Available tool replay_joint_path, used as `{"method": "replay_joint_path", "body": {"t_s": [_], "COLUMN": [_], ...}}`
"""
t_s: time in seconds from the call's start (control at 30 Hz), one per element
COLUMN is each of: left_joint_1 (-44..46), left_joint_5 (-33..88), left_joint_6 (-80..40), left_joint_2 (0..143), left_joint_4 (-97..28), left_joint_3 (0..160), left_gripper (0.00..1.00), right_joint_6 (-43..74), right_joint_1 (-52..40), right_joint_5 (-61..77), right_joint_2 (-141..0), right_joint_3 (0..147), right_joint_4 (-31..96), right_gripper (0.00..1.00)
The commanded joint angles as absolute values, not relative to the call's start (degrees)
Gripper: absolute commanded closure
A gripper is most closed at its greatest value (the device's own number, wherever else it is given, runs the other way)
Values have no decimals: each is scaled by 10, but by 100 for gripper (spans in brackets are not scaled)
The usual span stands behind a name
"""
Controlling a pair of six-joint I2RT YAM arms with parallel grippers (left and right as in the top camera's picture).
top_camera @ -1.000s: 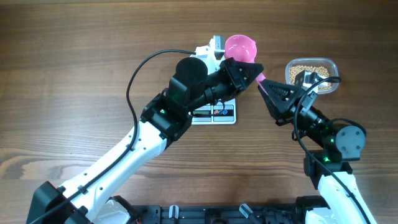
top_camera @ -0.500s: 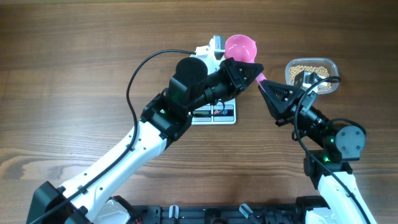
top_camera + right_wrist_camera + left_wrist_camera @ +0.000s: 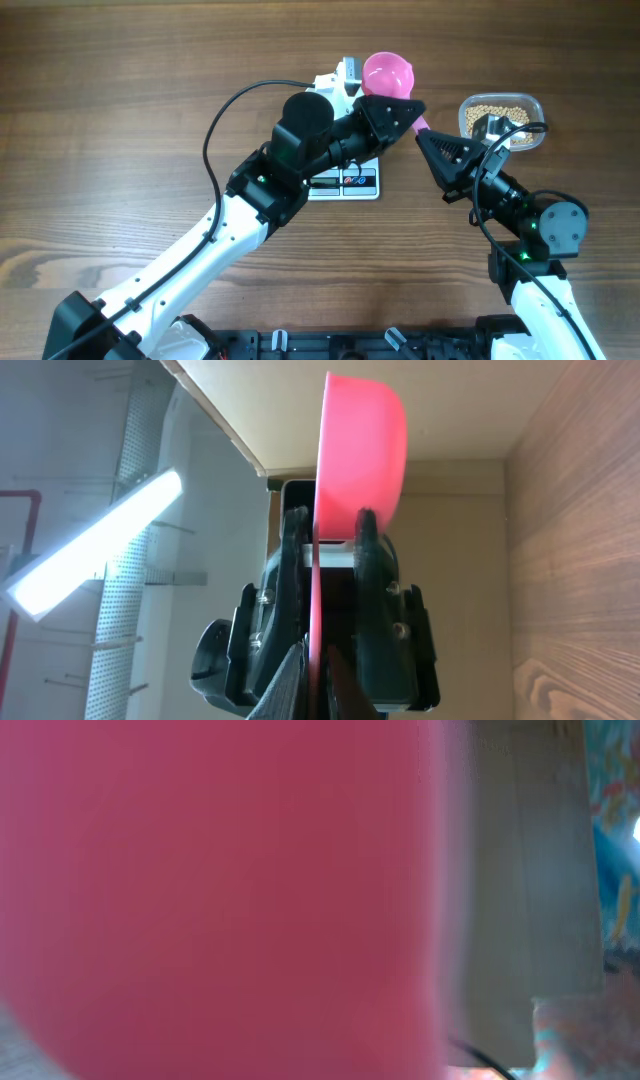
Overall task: Scoop item into bowl and weigh 150g on scale
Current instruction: 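Grasp the scoop handle with the right gripper beside the left gripper, then release the scoop from the left gripper and carry it right toward the soybean tub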
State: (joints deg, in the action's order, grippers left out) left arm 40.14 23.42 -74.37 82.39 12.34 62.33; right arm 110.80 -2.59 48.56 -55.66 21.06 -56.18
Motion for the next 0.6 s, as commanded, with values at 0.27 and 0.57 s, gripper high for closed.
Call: {"method": "replay_joint_path", "body": {"t_s": [0.27,0.57], "left_joint_1": [403,398], "left_joint_5": [231,220], "left_joint_6": [-692,-562], "left_joint_2": [815,788], "left_joint_4": [98,-1], "left_joint_3": [630,630], "left_gripper": [27,9], "right_joint_6": [1045,962], "right_joint_1": [-25,53], "right_joint_5": [443,471], "right_joint_2": [-557,-557], "right_joint_3": [225,237], "right_joint_4": [-501,-436], "right_gripper": [95,95]}}
